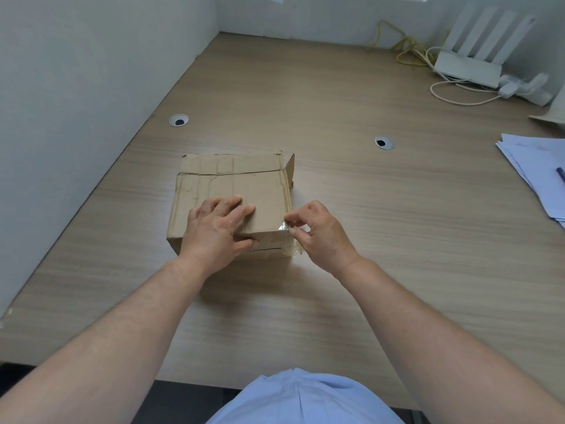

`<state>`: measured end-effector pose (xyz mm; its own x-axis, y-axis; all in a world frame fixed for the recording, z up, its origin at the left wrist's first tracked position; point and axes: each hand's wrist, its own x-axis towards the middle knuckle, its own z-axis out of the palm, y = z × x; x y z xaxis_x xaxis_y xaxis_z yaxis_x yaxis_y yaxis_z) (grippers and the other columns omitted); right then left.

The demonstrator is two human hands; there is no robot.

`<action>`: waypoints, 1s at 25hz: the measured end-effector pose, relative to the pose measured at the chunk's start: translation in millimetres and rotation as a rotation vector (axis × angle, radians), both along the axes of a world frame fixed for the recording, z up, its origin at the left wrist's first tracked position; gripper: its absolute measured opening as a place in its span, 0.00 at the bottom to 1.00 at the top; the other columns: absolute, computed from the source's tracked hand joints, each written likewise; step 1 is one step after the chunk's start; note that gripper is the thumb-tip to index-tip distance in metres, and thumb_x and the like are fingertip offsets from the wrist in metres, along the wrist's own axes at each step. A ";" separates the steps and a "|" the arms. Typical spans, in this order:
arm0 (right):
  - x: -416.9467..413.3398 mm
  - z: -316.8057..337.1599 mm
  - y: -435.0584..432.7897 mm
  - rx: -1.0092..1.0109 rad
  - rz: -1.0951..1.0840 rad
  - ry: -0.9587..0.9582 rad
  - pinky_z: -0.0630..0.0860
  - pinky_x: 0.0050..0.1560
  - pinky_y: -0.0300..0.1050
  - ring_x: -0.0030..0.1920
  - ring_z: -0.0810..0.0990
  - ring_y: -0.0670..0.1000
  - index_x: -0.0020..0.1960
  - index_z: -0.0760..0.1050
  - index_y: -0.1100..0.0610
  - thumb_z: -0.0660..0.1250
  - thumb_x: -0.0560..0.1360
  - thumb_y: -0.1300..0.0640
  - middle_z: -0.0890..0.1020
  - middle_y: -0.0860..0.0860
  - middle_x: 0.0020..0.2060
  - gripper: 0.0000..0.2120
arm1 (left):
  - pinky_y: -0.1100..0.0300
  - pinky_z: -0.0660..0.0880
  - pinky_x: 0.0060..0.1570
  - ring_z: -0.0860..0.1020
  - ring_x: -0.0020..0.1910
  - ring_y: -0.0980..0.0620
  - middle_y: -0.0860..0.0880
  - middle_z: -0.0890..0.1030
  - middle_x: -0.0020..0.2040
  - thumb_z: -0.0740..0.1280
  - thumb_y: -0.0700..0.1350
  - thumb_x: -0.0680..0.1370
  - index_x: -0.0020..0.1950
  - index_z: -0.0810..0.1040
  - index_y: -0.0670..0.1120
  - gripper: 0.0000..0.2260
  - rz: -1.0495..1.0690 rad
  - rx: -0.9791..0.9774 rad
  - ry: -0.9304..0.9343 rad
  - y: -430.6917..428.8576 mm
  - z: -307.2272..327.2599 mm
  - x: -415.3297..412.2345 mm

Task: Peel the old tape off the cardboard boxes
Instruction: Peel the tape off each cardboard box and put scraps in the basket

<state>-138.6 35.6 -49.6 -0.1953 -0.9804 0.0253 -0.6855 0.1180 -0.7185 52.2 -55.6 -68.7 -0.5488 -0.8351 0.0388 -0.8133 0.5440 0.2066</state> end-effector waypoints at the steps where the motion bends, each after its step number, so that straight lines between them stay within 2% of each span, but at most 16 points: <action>1: 1.3 0.0 0.3 -0.008 -0.003 0.051 0.74 0.50 0.43 0.48 0.77 0.49 0.55 0.79 0.58 0.65 0.76 0.62 0.74 0.50 0.49 0.09 | 0.51 0.54 0.65 0.56 0.70 0.51 0.56 0.62 0.74 0.68 0.63 0.71 0.72 0.64 0.61 0.31 -0.001 -0.003 -0.001 -0.1 -0.4 -0.3; 3: 4.5 0.3 0.4 -0.014 -0.004 0.140 0.75 0.48 0.47 0.47 0.77 0.50 0.54 0.79 0.58 0.65 0.76 0.63 0.74 0.50 0.51 0.08 | 0.51 0.55 0.65 0.56 0.70 0.51 0.56 0.63 0.74 0.68 0.63 0.71 0.72 0.65 0.61 0.30 -0.003 -0.008 0.002 -0.3 -1.4 -0.2; 5: 5.1 1.3 -0.7 0.013 -0.004 0.136 0.75 0.47 0.48 0.47 0.77 0.52 0.52 0.79 0.58 0.64 0.76 0.63 0.73 0.49 0.50 0.07 | 0.51 0.54 0.65 0.56 0.70 0.51 0.56 0.63 0.74 0.68 0.63 0.71 0.72 0.65 0.61 0.30 -0.004 -0.008 0.004 -0.2 -2.7 0.1; 8: 1.6 4.5 -4.4 0.096 0.006 0.031 0.72 0.47 0.42 0.49 0.76 0.51 0.48 0.78 0.54 0.64 0.75 0.63 0.70 0.46 0.48 0.06 | 0.52 0.54 0.64 0.55 0.70 0.51 0.56 0.63 0.74 0.68 0.64 0.71 0.71 0.65 0.61 0.30 -0.006 -0.017 0.011 -0.8 -4.5 0.5; 10: -0.8 5.4 -5.4 0.115 0.012 -0.006 0.70 0.50 0.37 0.52 0.75 0.49 0.51 0.76 0.54 0.64 0.75 0.63 0.71 0.47 0.50 0.08 | 0.52 0.54 0.64 0.56 0.69 0.51 0.56 0.63 0.74 0.68 0.64 0.71 0.71 0.65 0.61 0.30 -0.009 -0.025 0.014 -1.3 -5.2 0.5; 12: -0.1 3.9 -3.4 0.095 0.004 -0.009 0.71 0.53 0.38 0.53 0.76 0.48 0.55 0.77 0.56 0.65 0.75 0.63 0.72 0.49 0.51 0.10 | 0.52 0.54 0.64 0.55 0.69 0.51 0.56 0.63 0.74 0.68 0.64 0.71 0.71 0.65 0.61 0.30 -0.013 -0.029 0.014 -1.5 -5.8 0.8; 16: 2.5 1.9 -1.3 0.051 -0.023 0.000 0.69 0.48 0.37 0.51 0.75 0.48 0.52 0.79 0.57 0.66 0.75 0.64 0.72 0.48 0.48 0.08 | 0.52 0.53 0.64 0.56 0.70 0.50 0.56 0.63 0.74 0.68 0.63 0.71 0.71 0.65 0.61 0.30 -0.016 -0.028 0.017 -1.5 -6.6 1.1; 21: 3.2 1.6 -2.0 0.125 0.009 0.033 0.74 0.49 0.45 0.49 0.75 0.52 0.43 0.75 0.54 0.62 0.73 0.68 0.71 0.50 0.49 0.09 | 0.52 0.53 0.63 0.55 0.69 0.51 0.56 0.63 0.74 0.68 0.64 0.71 0.71 0.64 0.61 0.30 -0.024 -0.029 0.013 -1.7 -6.7 1.8; 23: 1.5 -1.1 1.0 0.155 -0.022 -0.030 0.74 0.49 0.43 0.51 0.76 0.51 0.47 0.71 0.53 0.63 0.73 0.67 0.74 0.50 0.49 0.10 | 0.52 0.53 0.64 0.55 0.70 0.50 0.56 0.63 0.74 0.68 0.64 0.71 0.72 0.64 0.61 0.30 -0.023 -0.025 0.024 -1.9 -7.0 2.0; 25: -2.1 -0.3 2.6 0.164 -0.027 -0.120 0.75 0.50 0.43 0.51 0.77 0.49 0.57 0.70 0.51 0.67 0.73 0.63 0.77 0.50 0.48 0.16 | 0.52 0.52 0.63 0.55 0.70 0.50 0.56 0.63 0.74 0.68 0.64 0.71 0.71 0.65 0.61 0.30 -0.020 -0.030 0.024 -1.9 -7.0 1.9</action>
